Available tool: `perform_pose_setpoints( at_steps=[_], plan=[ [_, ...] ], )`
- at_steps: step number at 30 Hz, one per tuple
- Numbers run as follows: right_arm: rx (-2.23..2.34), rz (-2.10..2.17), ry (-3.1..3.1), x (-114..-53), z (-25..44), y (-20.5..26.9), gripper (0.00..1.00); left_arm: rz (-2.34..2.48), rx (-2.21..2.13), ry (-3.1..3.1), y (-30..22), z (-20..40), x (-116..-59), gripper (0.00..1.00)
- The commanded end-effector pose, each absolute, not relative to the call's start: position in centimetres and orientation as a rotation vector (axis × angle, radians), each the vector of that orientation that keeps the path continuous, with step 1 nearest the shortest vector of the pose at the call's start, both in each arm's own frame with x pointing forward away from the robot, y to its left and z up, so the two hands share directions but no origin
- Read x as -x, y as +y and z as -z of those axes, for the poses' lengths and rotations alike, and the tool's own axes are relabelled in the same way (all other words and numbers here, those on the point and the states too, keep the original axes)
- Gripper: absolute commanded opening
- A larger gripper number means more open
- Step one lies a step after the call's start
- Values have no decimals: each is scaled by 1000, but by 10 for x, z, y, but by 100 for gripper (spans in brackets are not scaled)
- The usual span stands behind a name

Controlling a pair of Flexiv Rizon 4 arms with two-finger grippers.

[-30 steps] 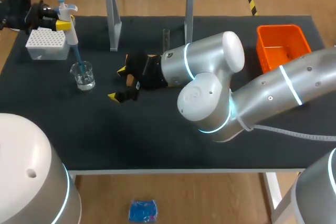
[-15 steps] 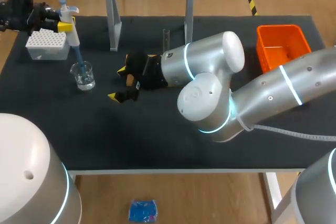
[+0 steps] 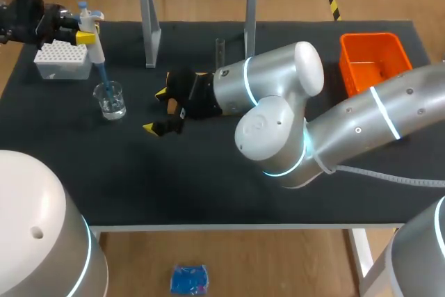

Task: Invert the test tube, pick up the pipette, mount the tip to pipette, aspirate from beaker and dispense into the tube, eject the tip, return the pipette, and cap with the stopper.

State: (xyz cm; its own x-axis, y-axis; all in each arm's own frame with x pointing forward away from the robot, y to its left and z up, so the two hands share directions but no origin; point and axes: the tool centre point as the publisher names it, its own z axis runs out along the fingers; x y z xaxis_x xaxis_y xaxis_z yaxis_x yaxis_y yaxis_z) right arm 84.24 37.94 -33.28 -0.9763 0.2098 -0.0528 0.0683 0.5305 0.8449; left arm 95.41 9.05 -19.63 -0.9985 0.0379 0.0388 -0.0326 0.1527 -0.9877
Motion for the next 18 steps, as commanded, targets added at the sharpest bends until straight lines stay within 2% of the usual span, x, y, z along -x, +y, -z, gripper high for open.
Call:
perform_pose_setpoints(
  at_steps=[1,18],
  plan=[
    [-239,-1437,2616,-842,333,378,100,-2011,14,-2337,91,199,-957,0],
    [-239,-1437,2616,-842,333,378,100,-2036,6,-2323,90,201,-957,0]
  ],
)
